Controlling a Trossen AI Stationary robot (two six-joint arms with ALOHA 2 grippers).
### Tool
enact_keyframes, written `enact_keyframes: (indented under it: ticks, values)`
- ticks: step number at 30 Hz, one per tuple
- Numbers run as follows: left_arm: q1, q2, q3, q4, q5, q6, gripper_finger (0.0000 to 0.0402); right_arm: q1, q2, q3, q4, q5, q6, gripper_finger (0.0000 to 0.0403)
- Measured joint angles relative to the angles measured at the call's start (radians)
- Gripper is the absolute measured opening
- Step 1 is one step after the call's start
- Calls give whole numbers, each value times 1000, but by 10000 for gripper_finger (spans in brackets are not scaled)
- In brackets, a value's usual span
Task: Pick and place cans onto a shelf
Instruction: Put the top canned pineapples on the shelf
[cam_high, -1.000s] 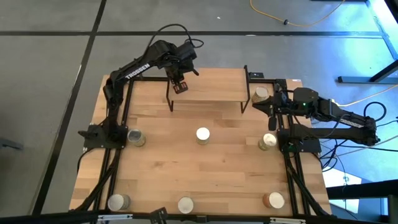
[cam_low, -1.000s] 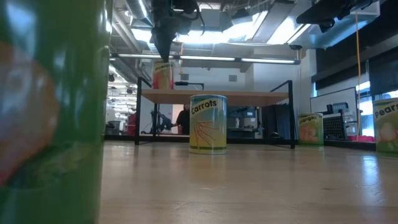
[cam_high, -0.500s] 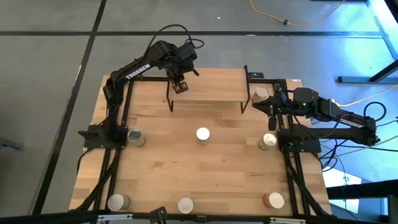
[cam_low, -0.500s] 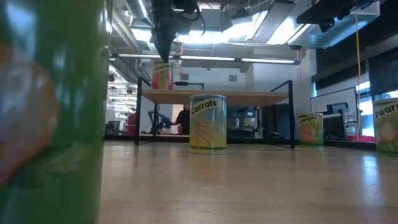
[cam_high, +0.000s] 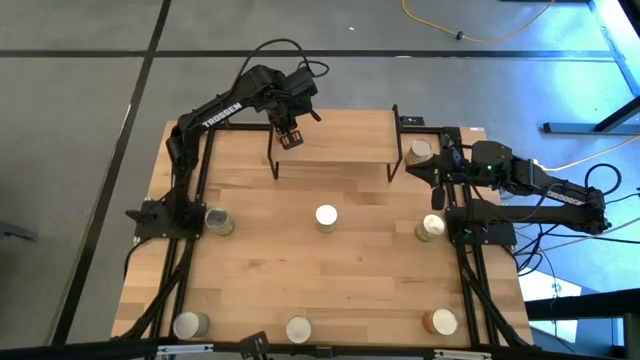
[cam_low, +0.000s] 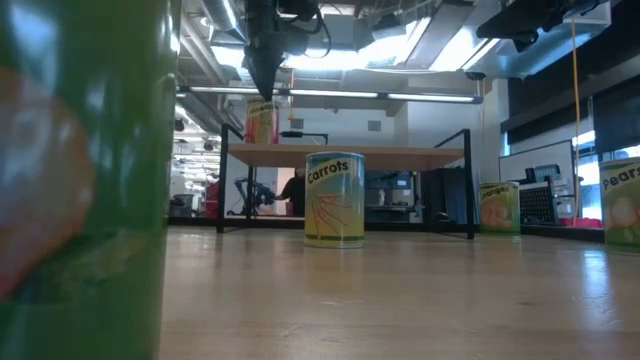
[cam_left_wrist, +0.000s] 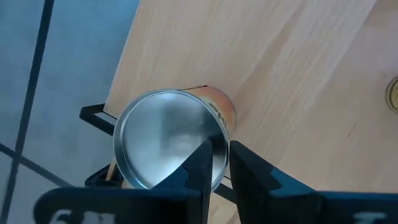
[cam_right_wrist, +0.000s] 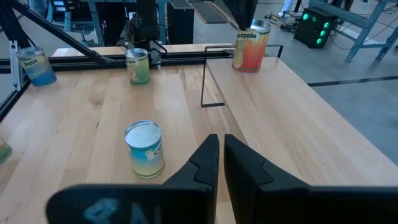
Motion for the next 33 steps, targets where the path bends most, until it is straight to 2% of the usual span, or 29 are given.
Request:
enact_keyframes:
  ticks: [3, 8, 11, 21, 25, 27, 33]
  values:
    - [-5, -1, 0, 0, -24, 0, 49, 0, 0, 0, 0, 0, 0, 29]
    - [-21, -11, 1, -3, -130, 0, 49, 0, 0, 0, 0, 0, 1, 29]
    - [-30, -27, 2, -4, -140, 0, 46, 0, 0, 0, 0, 0, 2, 29]
    - [-46, -87, 3, -13, -59, -74, 46, 0, 0, 0, 1, 0, 3, 29]
    - [-61, -113, 3, -24, 135, -87, 45, 0, 0, 0, 1, -1, 3, 29]
    - [-79, -115, 3, -24, 194, -87, 44, 0, 0, 0, 0, -1, 3, 29]
    - [-123, -115, -11, -23, 146, -91, 9, 0, 0, 0, 1, -1, 3, 29]
